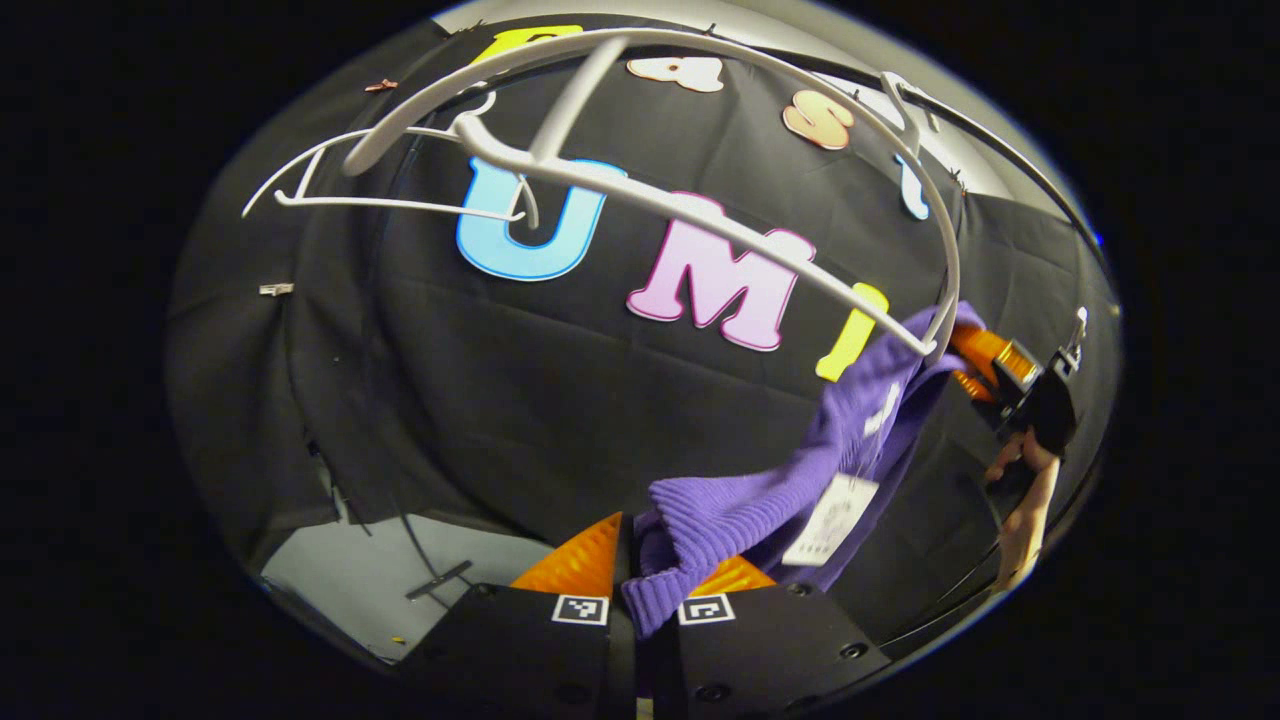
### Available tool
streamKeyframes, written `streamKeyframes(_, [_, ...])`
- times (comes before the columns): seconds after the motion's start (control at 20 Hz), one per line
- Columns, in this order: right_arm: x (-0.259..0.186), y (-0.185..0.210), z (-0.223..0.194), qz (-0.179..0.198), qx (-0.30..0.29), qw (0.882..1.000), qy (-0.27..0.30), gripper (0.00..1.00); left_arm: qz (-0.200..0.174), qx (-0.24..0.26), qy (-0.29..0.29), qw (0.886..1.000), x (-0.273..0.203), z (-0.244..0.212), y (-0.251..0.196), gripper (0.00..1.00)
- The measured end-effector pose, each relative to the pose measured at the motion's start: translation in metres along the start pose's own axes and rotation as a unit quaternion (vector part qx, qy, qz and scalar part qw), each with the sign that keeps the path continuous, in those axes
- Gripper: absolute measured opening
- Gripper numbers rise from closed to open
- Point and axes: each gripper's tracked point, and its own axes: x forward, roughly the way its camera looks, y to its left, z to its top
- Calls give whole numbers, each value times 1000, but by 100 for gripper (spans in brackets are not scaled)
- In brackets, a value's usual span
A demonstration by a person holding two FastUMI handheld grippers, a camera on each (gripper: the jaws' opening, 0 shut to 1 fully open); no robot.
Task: Grasp the clothes on the hanger with both hands and then place them into the laundry hamper below.
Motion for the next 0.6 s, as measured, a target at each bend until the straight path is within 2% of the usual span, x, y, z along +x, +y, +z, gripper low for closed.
streamKeyframes(0.05, [-5,-8,-15,-13,-18,1000,20,14,-1,6,2,1000,0,-6,-5,11])
streamKeyframes(0.1, [-14,-16,-33,-25,-34,998,46,10,-2,13,12,1000,0,-11,-7,11])
streamKeyframes(0.15, [-24,-24,-54,-39,-45,995,78,14,-1,17,25,1000,2,-17,-6,10])
streamKeyframes(0.2, [-35,-30,-73,-49,-51,992,108,14,0,19,41,999,5,-26,-4,10])
streamKeyframes(0.25, [-46,-32,-95,-51,-56,987,140,14,2,18,56,998,6,-37,0,10])
streamKeyframes(0.3, [-60,-32,-117,-52,-58,982,171,19,5,15,70,997,4,-53,2,10])
streamKeyframes(0.35, [-74,-30,-137,-51,-60,976,201,14,9,11,82,997,2,-63,5,10])
streamKeyframes(0.45, [-99,-20,-177,-39,-63,964,257,14,15,2,105,994,4,-80,4,11])
streamKeyframes(0.6, [-138,13,-233,5,-56,938,343,15,13,-8,138,990,-10,-112,7,10])
